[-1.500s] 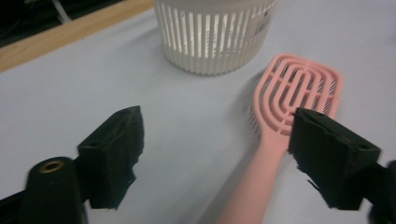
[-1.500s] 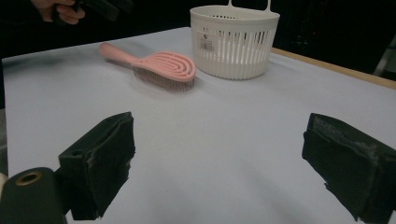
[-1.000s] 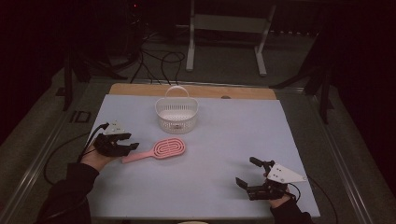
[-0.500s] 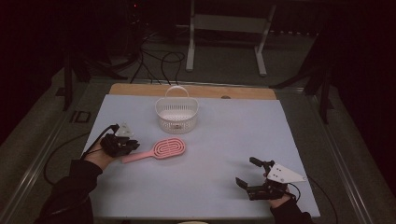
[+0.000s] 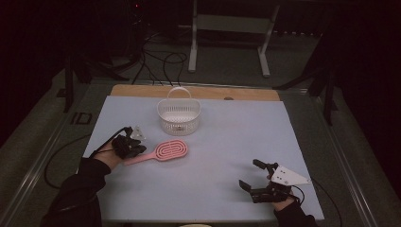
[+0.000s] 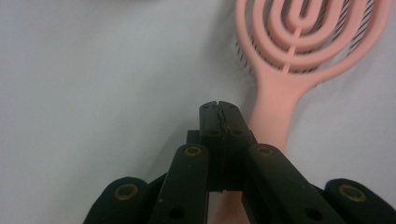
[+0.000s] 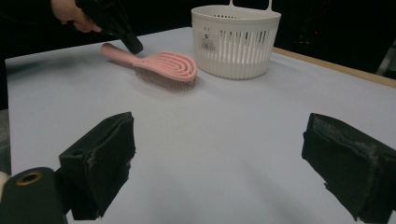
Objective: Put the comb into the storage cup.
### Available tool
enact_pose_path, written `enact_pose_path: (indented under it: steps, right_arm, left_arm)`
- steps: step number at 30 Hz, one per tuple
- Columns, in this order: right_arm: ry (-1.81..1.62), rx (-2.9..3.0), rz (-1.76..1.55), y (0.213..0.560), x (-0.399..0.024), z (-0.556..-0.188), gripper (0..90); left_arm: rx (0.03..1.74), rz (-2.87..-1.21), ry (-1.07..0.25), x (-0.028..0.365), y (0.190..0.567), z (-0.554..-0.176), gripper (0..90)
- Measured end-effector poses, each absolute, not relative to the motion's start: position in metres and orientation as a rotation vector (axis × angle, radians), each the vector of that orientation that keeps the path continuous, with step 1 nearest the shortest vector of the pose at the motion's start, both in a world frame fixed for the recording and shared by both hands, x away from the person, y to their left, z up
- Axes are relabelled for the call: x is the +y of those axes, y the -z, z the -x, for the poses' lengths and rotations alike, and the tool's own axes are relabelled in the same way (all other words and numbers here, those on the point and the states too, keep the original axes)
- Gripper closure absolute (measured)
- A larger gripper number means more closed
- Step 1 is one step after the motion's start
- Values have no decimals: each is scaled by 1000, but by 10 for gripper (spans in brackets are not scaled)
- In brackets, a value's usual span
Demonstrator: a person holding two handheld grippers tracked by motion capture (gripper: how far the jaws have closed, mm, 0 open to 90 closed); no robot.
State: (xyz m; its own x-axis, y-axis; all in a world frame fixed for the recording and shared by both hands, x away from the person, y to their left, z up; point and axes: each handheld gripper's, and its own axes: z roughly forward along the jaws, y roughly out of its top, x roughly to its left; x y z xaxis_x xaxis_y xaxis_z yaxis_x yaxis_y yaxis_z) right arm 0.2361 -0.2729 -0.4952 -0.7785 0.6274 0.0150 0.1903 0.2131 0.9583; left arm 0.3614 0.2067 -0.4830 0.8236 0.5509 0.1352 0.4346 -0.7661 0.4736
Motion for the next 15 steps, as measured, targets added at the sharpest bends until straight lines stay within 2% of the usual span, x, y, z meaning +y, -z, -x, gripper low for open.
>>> enact_pose_path:
  steps: [15]
  right_arm:
    - [-1585,2120,-762,495,-273,-236,92]
  left_arm:
    - [660,-2647,-340,197,488,-355,900]
